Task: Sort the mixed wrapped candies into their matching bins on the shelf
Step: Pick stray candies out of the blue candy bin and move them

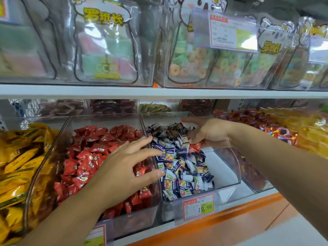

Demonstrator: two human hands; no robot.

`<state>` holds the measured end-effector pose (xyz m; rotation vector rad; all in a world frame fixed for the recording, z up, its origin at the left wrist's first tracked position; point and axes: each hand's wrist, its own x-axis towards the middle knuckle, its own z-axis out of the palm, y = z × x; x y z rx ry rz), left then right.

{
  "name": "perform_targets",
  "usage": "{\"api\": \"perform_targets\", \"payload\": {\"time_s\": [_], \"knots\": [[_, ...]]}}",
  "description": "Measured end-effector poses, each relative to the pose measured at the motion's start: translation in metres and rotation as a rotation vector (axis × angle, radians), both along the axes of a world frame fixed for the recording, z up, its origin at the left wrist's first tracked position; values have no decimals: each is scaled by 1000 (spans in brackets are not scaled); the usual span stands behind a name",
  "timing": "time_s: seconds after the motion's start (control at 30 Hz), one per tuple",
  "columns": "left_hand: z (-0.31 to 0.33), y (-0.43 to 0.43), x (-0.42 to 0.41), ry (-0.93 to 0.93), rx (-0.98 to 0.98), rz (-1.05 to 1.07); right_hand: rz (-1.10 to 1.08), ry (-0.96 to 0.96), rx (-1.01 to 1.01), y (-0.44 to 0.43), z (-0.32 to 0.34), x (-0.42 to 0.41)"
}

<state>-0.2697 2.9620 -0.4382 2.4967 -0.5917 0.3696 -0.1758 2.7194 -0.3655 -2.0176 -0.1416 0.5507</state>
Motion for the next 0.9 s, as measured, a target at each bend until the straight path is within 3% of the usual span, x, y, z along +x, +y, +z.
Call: {"api": "perform_targets", "payload": {"time_s": [0.07, 0.23, 0.57, 0.6, 0.67, 0.7, 0.83, 0.9], "knots": [[2, 0, -1, 5, 4, 3, -7, -75, -94, 3, 3, -7], [5, -1, -3, 2, 37, -1, -3, -139, -81, 13, 3, -18], [2, 0, -3, -78, -2, 20, 87, -234, 287, 95, 16, 2], [2, 0, -3, -73, 6, 23, 101, -309, 172, 94, 18, 2], [4, 0, -4, -70, 25, 20, 180, -521, -291, 74, 22, 0], [4, 0, -5, -70, 31, 19, 275, -537, -476, 62, 22, -4], [4, -1, -4, -78, 30, 11, 684, -107, -747, 40, -8, -30], [2, -1, -3, -97, 10, 5, 751, -65, -944, 43, -34, -32]]}}
